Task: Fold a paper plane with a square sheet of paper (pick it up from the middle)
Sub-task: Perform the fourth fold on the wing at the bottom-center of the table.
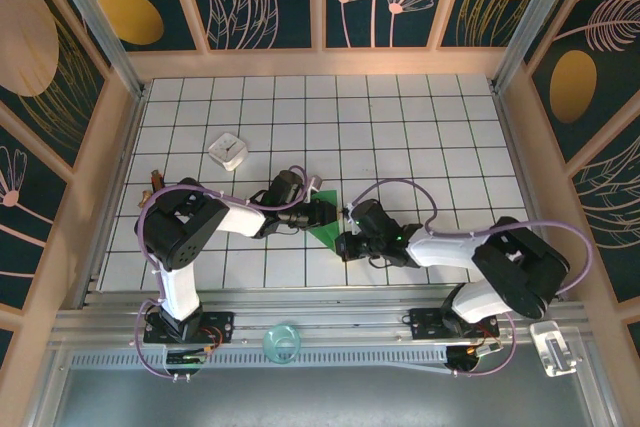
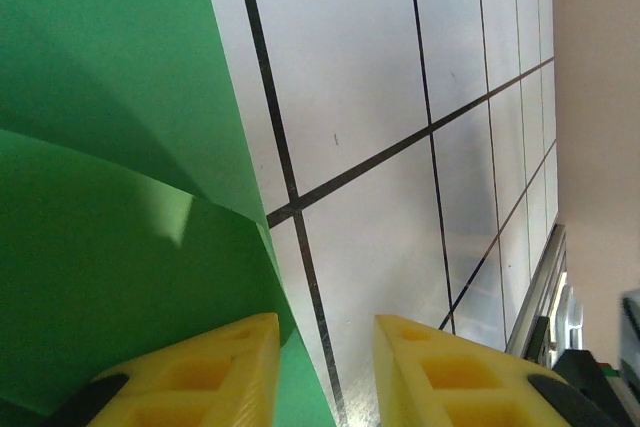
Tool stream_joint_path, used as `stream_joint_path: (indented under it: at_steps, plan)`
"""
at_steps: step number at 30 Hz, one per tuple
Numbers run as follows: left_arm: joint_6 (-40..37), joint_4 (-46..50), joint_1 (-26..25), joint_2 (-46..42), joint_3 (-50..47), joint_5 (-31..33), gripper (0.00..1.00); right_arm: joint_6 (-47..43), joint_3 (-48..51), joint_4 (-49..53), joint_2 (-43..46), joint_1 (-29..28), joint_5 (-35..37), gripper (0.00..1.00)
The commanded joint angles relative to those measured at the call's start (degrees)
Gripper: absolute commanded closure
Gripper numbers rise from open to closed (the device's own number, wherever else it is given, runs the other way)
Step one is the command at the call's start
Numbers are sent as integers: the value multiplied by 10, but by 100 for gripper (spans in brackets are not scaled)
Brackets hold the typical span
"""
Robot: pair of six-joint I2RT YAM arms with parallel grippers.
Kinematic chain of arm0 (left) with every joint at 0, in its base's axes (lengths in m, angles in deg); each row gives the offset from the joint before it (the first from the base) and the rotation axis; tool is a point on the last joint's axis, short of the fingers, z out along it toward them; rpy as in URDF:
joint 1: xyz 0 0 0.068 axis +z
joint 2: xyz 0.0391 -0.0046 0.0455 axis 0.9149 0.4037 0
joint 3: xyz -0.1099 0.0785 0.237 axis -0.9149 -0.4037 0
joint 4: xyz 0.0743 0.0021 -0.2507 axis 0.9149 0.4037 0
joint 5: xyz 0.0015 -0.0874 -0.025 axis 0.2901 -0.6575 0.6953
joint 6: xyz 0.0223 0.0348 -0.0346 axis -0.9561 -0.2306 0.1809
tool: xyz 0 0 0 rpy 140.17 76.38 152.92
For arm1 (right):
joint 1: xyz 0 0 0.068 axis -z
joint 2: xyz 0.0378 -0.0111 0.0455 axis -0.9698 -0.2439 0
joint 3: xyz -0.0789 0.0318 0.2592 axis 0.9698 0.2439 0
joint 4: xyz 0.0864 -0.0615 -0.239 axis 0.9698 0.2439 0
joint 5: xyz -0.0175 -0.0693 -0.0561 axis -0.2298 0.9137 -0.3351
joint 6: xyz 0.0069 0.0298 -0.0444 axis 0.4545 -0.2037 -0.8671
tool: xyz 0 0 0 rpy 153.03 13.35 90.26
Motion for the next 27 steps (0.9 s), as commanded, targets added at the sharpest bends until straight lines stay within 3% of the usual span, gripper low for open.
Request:
stream_joint_path:
  at_steps: [1, 16, 27]
  plan:
    - [-15, 46, 0, 26, -10, 27, 68, -13, -14, -15, -17, 1, -6, 95]
    - [-12, 47, 1, 29, -15, 39, 68, 53, 75, -3, 21, -32, -7, 99]
    - [-12, 52, 1, 27, -16, 43, 68, 63, 101, 18, 95, -49, 7, 100]
